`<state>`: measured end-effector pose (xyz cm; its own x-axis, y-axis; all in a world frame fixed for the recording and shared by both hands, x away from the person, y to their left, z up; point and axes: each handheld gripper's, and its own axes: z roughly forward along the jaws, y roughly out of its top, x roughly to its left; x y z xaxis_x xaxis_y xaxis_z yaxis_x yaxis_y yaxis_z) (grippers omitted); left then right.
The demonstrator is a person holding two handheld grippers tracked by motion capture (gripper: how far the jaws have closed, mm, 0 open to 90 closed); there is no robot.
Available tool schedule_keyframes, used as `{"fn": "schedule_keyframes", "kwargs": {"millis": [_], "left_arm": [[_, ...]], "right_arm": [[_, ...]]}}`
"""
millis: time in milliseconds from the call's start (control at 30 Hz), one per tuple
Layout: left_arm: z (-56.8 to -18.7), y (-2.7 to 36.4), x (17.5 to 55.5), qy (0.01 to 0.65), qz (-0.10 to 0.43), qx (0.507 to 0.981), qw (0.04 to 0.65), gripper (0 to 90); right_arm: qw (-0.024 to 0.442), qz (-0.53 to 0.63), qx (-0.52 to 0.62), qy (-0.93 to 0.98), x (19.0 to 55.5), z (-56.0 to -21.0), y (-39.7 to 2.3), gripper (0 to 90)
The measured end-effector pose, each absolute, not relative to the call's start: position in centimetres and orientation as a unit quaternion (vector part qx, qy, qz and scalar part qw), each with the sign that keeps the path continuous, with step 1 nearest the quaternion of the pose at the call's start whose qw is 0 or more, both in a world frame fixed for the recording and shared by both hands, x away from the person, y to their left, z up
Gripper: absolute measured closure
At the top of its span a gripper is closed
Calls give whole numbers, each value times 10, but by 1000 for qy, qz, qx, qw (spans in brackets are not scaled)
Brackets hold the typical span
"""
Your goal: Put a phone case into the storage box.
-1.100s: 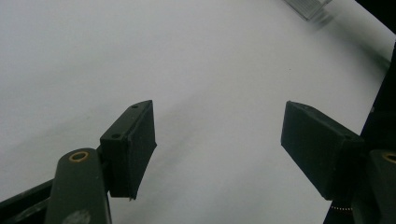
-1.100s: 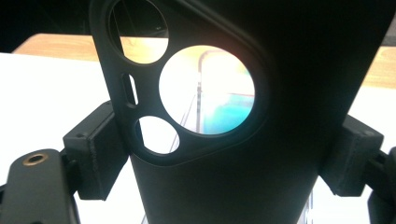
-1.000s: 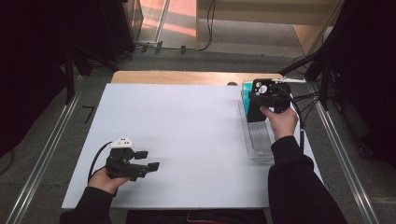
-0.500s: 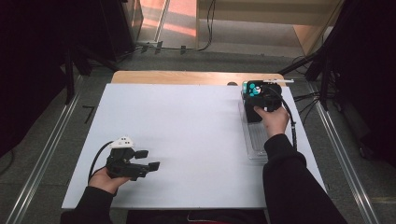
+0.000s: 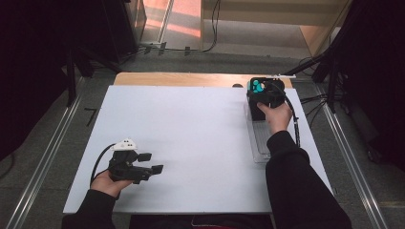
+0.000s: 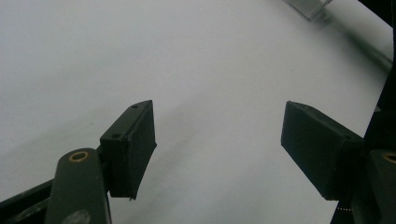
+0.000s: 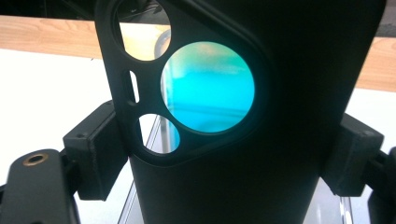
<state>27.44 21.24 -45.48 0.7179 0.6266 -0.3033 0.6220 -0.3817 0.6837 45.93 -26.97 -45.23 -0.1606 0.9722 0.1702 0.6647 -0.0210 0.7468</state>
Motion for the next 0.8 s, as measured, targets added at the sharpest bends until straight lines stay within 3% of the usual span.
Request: {"fn": "schedule_keyframes", "kwargs": {"millis": [567, 667, 733, 800], "left_arm": [[-455, 212, 274, 372, 2, 833, 409, 265], [-455, 211, 274, 372, 2, 833, 409, 265], [-454, 211, 274, 372, 3, 833, 410, 265], [-454, 211, 274, 371, 2, 833, 410, 265]], "right_arm": [[218, 342, 613, 678, 468, -455, -265, 111], [210, 349, 611, 679, 468, -455, -266, 74], [204, 355, 610, 679, 468, -454, -266, 0], [201, 355, 608, 681, 467, -454, -266, 0]]}}
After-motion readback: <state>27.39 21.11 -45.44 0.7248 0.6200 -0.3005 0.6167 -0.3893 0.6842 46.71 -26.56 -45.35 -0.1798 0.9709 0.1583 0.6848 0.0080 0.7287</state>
